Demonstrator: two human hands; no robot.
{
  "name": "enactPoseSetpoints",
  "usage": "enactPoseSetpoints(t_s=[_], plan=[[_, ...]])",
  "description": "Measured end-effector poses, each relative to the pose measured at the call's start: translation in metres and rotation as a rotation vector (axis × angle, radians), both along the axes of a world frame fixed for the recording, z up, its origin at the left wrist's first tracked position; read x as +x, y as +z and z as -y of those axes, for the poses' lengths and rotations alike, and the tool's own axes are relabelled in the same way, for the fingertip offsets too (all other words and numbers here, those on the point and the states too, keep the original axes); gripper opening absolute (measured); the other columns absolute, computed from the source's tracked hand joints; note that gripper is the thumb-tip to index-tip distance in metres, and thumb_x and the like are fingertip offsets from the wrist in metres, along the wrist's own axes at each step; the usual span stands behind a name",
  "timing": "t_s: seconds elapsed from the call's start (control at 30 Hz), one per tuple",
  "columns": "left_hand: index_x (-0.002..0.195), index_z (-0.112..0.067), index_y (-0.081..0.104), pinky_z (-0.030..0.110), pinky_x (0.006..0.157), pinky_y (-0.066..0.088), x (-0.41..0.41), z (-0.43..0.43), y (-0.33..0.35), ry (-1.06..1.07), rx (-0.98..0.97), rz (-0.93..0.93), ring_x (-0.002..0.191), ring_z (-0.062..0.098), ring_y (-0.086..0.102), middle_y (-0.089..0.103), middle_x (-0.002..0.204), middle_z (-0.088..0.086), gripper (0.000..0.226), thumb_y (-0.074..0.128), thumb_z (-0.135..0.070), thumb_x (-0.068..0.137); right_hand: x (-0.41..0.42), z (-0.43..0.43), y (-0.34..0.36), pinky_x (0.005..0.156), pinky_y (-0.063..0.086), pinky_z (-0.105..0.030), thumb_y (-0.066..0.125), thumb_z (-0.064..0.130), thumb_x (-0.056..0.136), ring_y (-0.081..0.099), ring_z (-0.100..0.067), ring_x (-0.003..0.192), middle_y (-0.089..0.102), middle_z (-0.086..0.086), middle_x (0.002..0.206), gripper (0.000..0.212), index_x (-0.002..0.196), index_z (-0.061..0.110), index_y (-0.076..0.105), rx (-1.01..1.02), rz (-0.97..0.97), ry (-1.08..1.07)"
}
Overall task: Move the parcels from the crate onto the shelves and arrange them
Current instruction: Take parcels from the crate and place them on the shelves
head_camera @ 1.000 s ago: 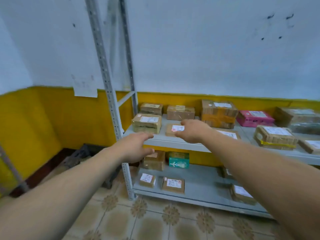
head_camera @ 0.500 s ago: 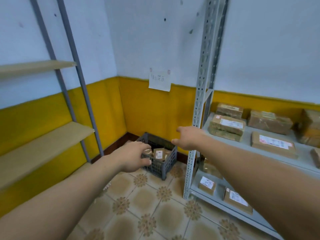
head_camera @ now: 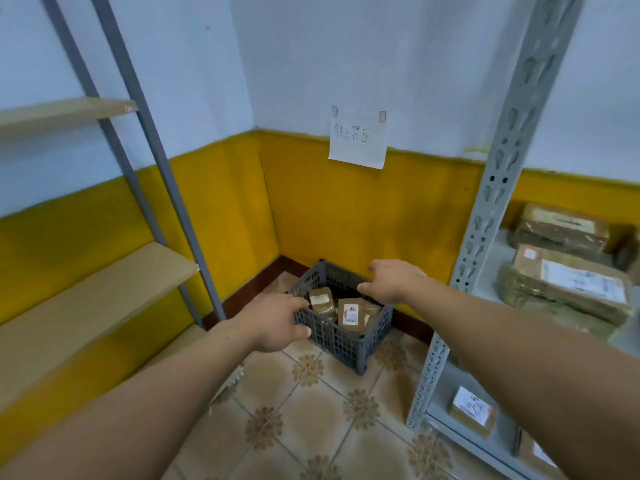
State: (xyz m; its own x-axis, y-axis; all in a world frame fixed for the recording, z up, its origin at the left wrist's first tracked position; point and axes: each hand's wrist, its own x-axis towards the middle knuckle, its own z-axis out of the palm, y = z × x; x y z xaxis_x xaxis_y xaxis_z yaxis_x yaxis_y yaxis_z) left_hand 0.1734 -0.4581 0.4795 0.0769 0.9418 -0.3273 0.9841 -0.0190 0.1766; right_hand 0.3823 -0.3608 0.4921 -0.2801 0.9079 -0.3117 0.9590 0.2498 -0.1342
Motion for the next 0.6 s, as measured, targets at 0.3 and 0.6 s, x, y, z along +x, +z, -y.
enactPoseSetpoints(t_s=[0.3,0.6], plan=[[0.153,-0.024,0.025,0.036,0.112,0.033,-0.069,-0.125,-0.068,0.088,-0.234,0.12,0.141,0.021,0.033,0.03,0.157,0.001,0.07,0.051,-0.051,0.094,-0.037,-0.126,-0.052,0.096,0.049,-0.037,0.045,0.054,0.1,0.056,-0.027,0.122,0.056,-0.01,0.138,0.059,0.146,0.017,0.039,-0.163,0.036,-0.067],[0.138,-0.024,0.045,0.029,0.071,0.054,-0.163,-0.297,-0.131,0.036,-0.344,0.166,0.08,0.011,0.063,0.065,0.092,-0.003,0.048,0.054,-0.042,0.094,-0.113,-0.254,-0.118,0.094,0.046,-0.036,0.045,0.053,0.1,0.052,-0.027,0.124,0.05,-0.01,0.144,0.059,0.147,0.017,0.039,-0.257,0.013,-0.232]])
